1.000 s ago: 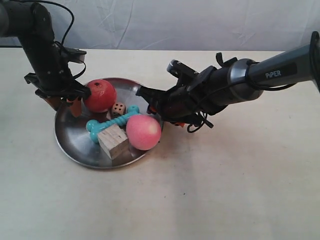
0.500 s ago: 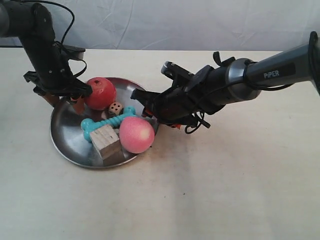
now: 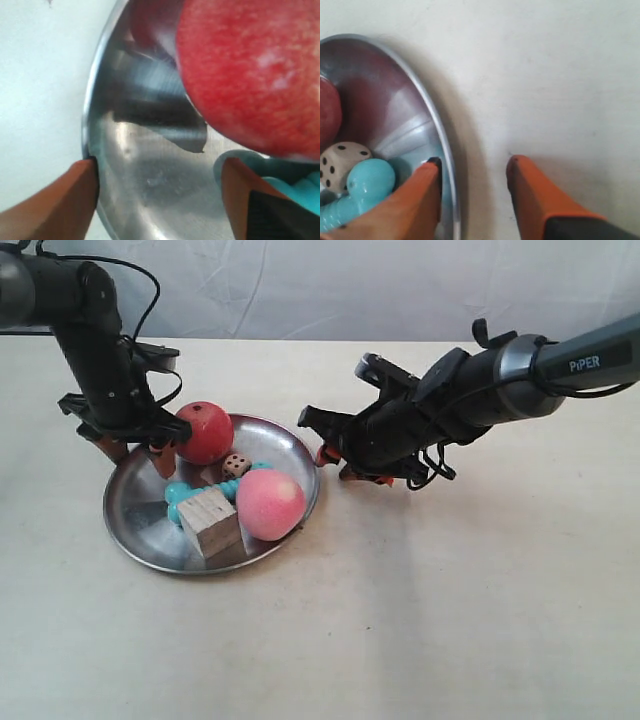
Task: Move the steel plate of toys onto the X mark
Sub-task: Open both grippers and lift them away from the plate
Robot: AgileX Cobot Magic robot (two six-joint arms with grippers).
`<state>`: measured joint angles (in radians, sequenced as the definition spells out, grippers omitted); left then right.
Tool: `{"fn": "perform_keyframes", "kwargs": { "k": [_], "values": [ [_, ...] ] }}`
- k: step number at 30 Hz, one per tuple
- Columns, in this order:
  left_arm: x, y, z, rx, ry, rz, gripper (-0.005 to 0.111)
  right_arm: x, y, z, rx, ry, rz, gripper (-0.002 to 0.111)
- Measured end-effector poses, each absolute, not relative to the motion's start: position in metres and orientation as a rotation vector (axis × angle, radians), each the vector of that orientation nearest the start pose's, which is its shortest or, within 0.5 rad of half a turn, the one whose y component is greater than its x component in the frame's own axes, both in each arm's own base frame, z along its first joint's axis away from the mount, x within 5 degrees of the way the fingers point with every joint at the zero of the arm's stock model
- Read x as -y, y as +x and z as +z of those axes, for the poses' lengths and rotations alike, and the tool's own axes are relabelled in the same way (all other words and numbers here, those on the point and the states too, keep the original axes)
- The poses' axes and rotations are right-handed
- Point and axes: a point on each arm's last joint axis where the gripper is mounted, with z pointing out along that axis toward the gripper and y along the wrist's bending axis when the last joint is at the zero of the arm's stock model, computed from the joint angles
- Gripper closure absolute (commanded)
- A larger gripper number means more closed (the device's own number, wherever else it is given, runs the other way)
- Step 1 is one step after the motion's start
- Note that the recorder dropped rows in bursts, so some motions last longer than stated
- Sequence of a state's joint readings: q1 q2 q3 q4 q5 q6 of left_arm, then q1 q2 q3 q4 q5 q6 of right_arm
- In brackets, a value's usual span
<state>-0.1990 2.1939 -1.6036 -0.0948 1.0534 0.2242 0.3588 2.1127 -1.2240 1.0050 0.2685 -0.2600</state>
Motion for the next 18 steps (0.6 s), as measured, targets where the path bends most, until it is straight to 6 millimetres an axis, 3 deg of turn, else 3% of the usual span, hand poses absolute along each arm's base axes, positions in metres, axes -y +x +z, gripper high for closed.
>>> {"fn": "perform_keyframes", "kwargs": {
  "k": [3,7,9,14,18],
  "values": [
    [0.091,0.418,0.137,-3.062,0.603,-0.098,0.041,-0.164,0.387,0.108,-2.613,0.371,0.682,0.081],
    [0.089,0.419,0.140,-3.050,0.612,-0.072,0.050,-0.156,0.389,0.113,-2.610,0.333,0.656,0.109],
    [0.089,0.419,0.147,-3.029,0.609,-0.071,0.062,-0.153,0.390,0.122,-2.595,0.282,0.636,0.109],
    [0.089,0.418,0.181,-2.930,0.590,-0.068,0.107,-0.149,0.387,0.158,-2.534,0.108,0.592,0.109],
    [0.088,0.412,0.218,-2.841,0.575,-0.067,0.106,-0.147,0.377,0.193,-2.493,-0.031,0.574,0.109]
  ]
}}
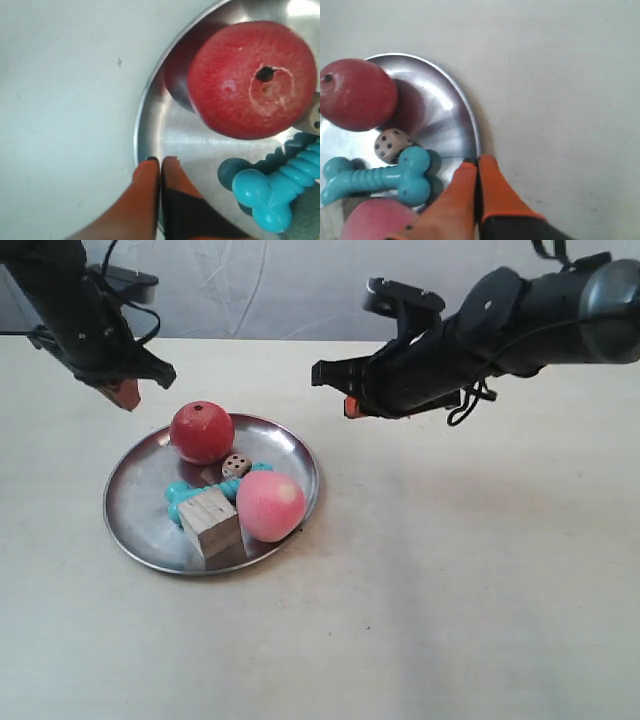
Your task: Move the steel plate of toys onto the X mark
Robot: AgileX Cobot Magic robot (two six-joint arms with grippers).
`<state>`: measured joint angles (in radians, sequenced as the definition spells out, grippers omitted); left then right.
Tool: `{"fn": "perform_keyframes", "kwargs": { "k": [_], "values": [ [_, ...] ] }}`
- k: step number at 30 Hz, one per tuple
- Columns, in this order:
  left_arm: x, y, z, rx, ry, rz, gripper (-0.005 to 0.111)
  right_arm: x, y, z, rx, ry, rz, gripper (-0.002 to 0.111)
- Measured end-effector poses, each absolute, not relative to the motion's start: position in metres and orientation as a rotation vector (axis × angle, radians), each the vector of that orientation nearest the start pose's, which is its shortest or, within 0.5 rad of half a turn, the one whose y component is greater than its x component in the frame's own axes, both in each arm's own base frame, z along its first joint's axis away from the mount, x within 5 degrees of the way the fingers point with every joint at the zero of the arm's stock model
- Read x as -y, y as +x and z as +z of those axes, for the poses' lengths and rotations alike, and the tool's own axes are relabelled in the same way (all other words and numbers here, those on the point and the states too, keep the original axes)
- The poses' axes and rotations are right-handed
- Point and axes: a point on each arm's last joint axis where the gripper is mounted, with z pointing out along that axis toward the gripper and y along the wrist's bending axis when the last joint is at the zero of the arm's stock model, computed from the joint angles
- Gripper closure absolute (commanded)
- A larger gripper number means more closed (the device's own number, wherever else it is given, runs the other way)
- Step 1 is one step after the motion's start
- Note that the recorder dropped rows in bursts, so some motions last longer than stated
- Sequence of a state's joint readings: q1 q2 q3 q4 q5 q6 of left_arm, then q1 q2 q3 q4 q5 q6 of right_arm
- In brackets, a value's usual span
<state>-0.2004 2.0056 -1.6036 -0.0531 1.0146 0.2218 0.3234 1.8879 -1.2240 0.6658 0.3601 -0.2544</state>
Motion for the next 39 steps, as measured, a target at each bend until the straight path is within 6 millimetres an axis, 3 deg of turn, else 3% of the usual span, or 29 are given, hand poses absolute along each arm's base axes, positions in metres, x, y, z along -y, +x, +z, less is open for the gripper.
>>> {"fn": "perform_keyframes", "kwargs": {
  "k": [4,5,11,12,14,18,21,29,33,39],
  "values": [
    [0.083,0.387,0.267,-2.731,0.556,-0.064,0.106,-0.139,0.349,0.243,-2.447,-0.169,0.566,0.109],
    [0.079,0.368,0.286,-2.676,0.547,-0.066,0.106,-0.133,0.330,0.253,-2.435,-0.181,0.562,0.109],
    [0.072,0.290,0.345,-2.398,0.524,-0.180,0.106,-0.106,0.256,0.280,-2.324,-0.182,0.546,0.109],
    [0.069,0.266,0.357,-2.332,0.517,-0.204,0.106,-0.097,0.231,0.286,-2.271,-0.174,0.545,0.109],
    [0.063,0.235,0.365,-2.264,0.509,-0.210,0.106,-0.086,0.202,0.292,-2.202,-0.173,0.547,0.109],
    [0.057,0.199,0.371,-2.196,0.479,-0.227,0.106,-0.073,0.158,0.309,-2.085,-0.198,0.579,0.109],
    [0.055,0.186,0.379,-2.167,0.469,-0.248,0.106,-0.068,0.141,0.322,-2.009,-0.208,0.593,0.109],
    [0.054,0.182,0.382,-2.147,0.464,-0.247,0.106,-0.064,0.128,0.333,-1.936,-0.212,0.600,0.109],
    [0.054,0.182,0.382,-2.145,0.463,-0.247,0.106,-0.054,0.119,0.336,-1.878,-0.304,0.455,0.109],
    [0.054,0.181,0.383,-2.143,0.463,-0.247,0.106,-0.025,0.088,0.354,-1.708,-0.173,0.267,0.109]
  ]
}}
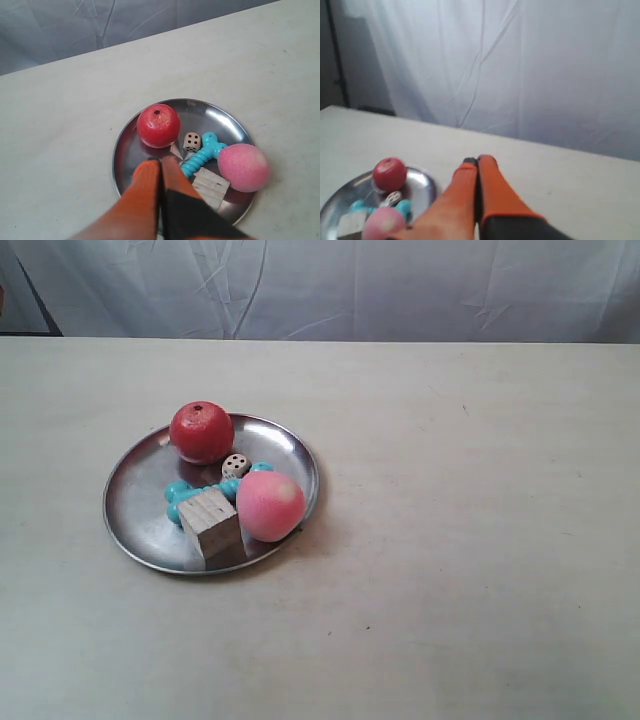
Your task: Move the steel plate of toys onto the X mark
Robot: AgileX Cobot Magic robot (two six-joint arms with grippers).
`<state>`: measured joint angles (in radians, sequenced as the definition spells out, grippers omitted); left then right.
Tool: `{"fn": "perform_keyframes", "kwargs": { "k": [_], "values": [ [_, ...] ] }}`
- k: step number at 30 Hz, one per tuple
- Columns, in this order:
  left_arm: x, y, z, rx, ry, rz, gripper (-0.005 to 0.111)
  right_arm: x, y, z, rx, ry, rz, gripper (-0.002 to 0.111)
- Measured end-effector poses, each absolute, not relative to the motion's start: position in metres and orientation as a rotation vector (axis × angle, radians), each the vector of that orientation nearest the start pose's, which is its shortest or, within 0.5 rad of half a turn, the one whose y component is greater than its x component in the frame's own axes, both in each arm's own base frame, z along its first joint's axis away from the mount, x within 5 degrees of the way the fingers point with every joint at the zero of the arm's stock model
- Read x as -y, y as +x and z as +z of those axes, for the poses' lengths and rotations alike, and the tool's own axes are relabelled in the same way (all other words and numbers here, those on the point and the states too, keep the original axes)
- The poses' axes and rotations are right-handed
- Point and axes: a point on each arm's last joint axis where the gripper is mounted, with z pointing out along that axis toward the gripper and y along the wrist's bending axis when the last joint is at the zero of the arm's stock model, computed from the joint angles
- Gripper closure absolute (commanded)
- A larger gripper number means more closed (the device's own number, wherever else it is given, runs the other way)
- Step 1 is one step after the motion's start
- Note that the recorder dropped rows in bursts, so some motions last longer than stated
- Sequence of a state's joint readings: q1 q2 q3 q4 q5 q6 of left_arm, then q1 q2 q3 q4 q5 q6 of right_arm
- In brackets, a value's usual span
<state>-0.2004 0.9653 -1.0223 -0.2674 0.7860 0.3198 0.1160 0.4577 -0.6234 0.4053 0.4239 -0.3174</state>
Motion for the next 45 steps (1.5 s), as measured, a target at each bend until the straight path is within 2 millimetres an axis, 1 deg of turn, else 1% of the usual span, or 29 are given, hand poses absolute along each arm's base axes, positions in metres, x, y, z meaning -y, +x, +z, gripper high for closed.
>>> {"fn": "perform_keyframes", "kwargs": {
  "k": [2,4,7,9,17,22,26,29,38,45],
  "values": [
    [0.054,0.181,0.383,-2.143,0.463,-0.247,0.106,-0.017,0.075,0.354,-1.657,-0.112,0.199,0.109],
    [0.054,0.181,0.383,-2.143,0.463,-0.247,0.106,-0.012,0.064,0.350,-1.615,-0.058,0.139,0.109],
    [0.054,0.181,0.383,-2.144,0.461,-0.248,0.106,-0.009,0.054,0.335,-1.600,-0.015,0.088,0.109],
    [0.054,0.181,0.383,-2.144,0.461,-0.248,0.106,-0.009,0.052,0.326,-1.607,-0.007,0.078,0.109],
    [0.054,0.181,0.383,-2.144,0.461,-0.248,0.106,-0.008,0.060,0.290,-1.695,0.019,0.090,0.109],
    [0.054,0.181,0.383,-2.144,0.461,-0.248,0.106,-0.004,0.067,0.265,-1.715,0.071,0.082,0.109],
    [0.054,0.181,0.383,-2.144,0.461,-0.248,0.106,0.002,0.069,0.245,-1.768,0.143,0.054,0.109],
    [0.054,0.181,0.383,-2.144,0.461,-0.248,0.106,0.004,0.069,0.233,-1.799,0.184,0.044,0.109],
    [0.054,0.181,0.383,-2.144,0.461,-0.248,0.106,0.005,0.066,0.199,-1.850,0.203,0.035,0.109],
    [0.054,0.181,0.383,-2.144,0.461,-0.248,0.106,0.004,0.062,0.185,-1.848,0.212,0.046,0.109]
  ]
}}
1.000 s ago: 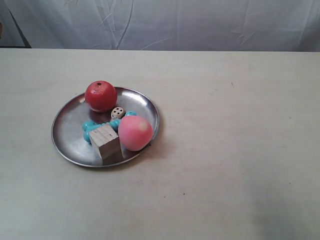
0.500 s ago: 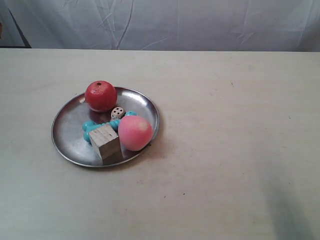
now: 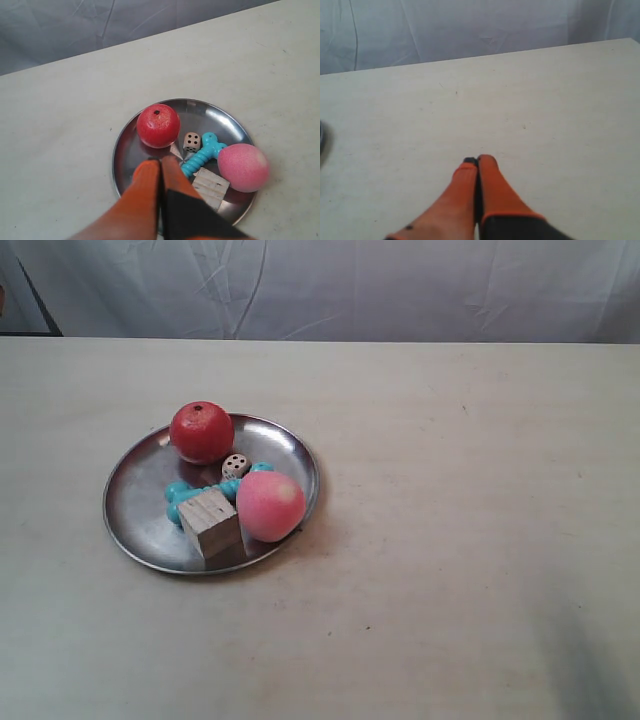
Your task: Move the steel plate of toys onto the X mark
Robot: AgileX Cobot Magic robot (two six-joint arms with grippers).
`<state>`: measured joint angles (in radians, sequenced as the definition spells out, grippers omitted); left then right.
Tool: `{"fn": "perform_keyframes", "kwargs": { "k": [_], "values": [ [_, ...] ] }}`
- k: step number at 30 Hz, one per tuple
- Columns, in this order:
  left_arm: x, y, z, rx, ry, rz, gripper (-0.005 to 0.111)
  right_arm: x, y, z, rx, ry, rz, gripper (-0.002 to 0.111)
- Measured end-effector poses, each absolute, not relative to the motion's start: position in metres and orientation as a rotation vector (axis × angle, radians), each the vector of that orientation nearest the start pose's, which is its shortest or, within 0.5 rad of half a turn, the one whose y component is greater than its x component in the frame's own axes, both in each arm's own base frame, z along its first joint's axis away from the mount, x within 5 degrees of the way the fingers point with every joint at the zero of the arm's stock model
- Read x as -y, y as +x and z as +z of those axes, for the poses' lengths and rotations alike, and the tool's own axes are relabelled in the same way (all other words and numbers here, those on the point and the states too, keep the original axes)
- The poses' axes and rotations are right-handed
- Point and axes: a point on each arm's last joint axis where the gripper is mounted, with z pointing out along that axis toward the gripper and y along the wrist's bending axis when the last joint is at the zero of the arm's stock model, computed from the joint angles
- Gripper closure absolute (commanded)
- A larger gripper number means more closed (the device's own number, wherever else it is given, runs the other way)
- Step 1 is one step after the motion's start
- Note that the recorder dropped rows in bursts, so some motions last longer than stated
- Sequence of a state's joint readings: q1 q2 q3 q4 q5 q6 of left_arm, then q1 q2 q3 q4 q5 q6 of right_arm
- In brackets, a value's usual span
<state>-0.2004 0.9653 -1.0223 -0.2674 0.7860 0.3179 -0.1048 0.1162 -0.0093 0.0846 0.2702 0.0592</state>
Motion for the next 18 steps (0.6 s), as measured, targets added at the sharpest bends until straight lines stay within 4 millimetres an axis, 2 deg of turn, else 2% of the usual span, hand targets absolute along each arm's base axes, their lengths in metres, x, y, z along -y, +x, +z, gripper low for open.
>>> {"fn": "perform_keyframes", "kwargs": {
  "k": [18],
  "values": [
    [0.0542,0.1813,0.3827,-2.144,0.461,-0.248,0.106,0.0022,0.0588,0.1767,-1.918,0.243,0.090,0.109]
  ]
}}
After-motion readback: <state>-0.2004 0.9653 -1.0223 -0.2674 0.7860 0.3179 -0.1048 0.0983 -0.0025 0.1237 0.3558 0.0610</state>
